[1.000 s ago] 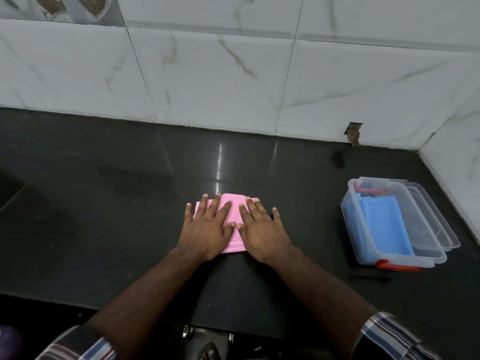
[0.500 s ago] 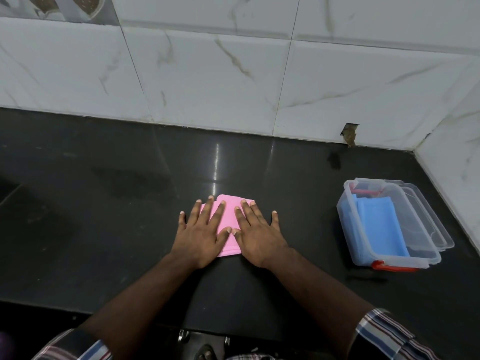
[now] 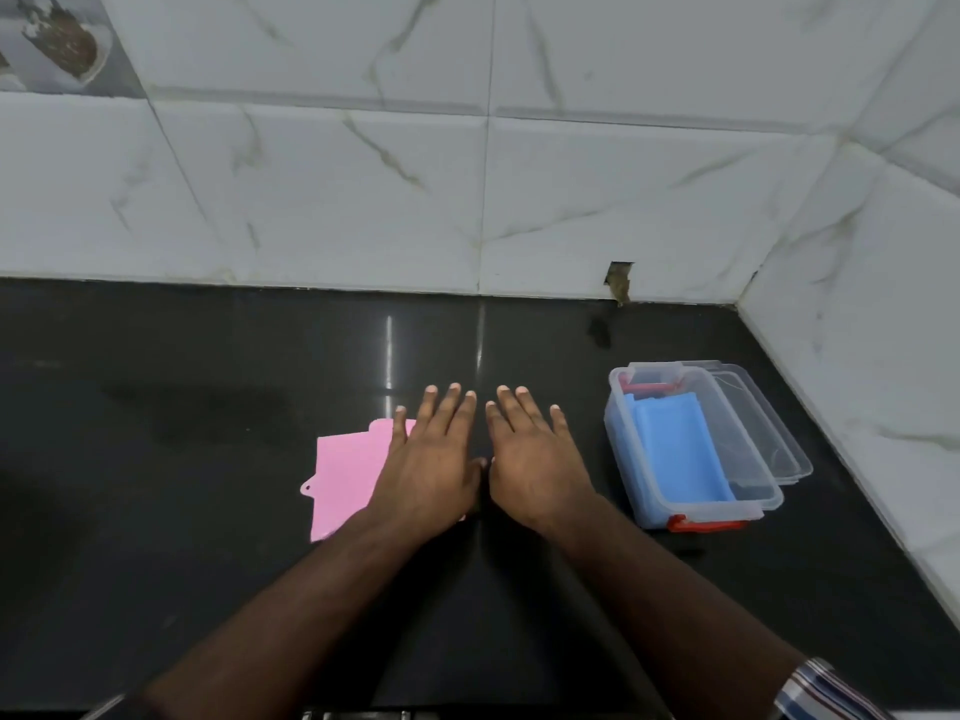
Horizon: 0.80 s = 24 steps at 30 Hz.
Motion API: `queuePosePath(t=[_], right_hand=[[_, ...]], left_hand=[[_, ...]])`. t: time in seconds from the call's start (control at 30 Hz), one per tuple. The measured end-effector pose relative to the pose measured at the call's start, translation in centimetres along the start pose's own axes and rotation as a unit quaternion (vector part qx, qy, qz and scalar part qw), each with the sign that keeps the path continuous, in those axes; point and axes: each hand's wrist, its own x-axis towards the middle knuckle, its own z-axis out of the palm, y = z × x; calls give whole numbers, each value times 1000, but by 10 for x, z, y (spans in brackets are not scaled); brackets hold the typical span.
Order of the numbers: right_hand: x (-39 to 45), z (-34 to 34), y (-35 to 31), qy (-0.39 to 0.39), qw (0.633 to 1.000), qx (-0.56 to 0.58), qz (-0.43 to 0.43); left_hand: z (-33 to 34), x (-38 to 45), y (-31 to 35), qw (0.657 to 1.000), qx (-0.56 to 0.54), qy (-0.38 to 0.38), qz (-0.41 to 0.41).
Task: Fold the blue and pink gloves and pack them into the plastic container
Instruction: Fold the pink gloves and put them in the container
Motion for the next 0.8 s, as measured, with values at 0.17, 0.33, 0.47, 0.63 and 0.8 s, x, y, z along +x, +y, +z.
queuePosePath(t=[0.17, 0.33, 0.47, 0.63, 0.8], right_hand=[[-19, -25, 53, 32, 998, 16, 48], [-38, -52, 114, 67, 988, 17, 137], [-56, -69, 162, 83, 967, 62, 233], [-70, -72, 185, 82, 936, 204, 274], [-65, -65, 178, 65, 935, 222, 270]], left_hand=[[16, 27, 56, 991, -128, 5, 45], [25, 49, 109, 973, -227, 5, 45], [29, 60, 136, 960, -279, -15, -1], [35, 67, 151, 952, -302, -16, -43], [26, 68, 149, 935, -347, -15, -68]])
